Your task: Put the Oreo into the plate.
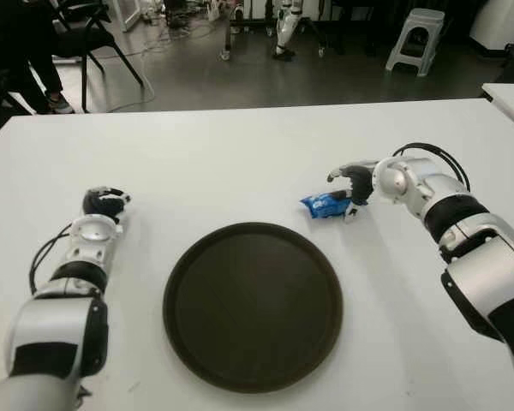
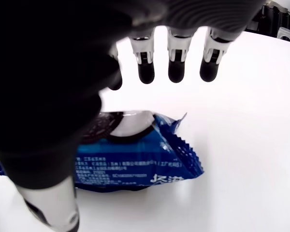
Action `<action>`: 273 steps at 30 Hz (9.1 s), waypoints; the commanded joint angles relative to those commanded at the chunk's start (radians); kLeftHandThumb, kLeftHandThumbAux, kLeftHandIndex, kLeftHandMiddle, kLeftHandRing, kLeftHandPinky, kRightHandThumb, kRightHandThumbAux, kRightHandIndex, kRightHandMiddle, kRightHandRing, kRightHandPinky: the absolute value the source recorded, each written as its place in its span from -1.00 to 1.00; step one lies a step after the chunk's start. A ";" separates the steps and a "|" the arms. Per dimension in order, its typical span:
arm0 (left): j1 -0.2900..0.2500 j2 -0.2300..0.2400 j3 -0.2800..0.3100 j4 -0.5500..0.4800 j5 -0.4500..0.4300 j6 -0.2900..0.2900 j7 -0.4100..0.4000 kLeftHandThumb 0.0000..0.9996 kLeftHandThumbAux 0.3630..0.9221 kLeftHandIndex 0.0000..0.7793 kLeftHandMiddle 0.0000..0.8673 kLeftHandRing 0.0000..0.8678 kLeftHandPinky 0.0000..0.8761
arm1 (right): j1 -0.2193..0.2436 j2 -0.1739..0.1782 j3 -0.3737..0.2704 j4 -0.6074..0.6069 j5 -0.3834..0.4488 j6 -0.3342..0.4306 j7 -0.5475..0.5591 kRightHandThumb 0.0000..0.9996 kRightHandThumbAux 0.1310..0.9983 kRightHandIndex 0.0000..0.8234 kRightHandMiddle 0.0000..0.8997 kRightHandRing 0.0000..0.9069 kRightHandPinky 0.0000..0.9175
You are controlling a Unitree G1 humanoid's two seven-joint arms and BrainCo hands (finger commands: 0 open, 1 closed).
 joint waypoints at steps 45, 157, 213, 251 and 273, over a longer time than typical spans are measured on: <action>0.004 0.003 -0.008 0.000 0.006 -0.008 -0.008 0.37 0.29 0.02 -0.57 -0.50 -0.43 | 0.044 0.021 -0.012 0.033 0.014 -0.034 -0.016 -1.00 0.62 -1.00 -1.00 -1.00 -1.00; 0.009 0.005 -0.004 0.000 0.009 -0.014 -0.005 0.36 0.29 0.02 -0.55 -0.50 -0.46 | 0.075 0.053 0.042 0.054 -0.030 0.074 -0.206 0.39 0.38 0.00 -0.75 -0.81 -0.82; 0.011 0.003 0.015 -0.002 -0.012 -0.044 -0.029 0.39 0.27 0.08 0.28 0.34 0.26 | 0.288 0.089 -0.337 -0.403 0.271 -0.286 -0.734 0.42 0.36 0.02 -0.83 -0.77 -0.70; 0.006 0.001 0.008 0.000 -0.007 -0.036 -0.014 0.39 0.27 0.06 -0.24 -0.25 -0.30 | 0.388 0.206 -0.496 -0.529 0.466 -0.293 -0.612 0.42 0.35 0.02 -0.72 -0.67 -0.58; 0.007 0.001 0.020 -0.002 -0.020 -0.040 -0.029 0.61 0.17 -0.01 0.12 0.04 -0.04 | 0.411 0.220 -0.490 -0.525 0.428 -0.336 -0.642 0.42 0.36 0.02 -0.88 -0.87 -0.80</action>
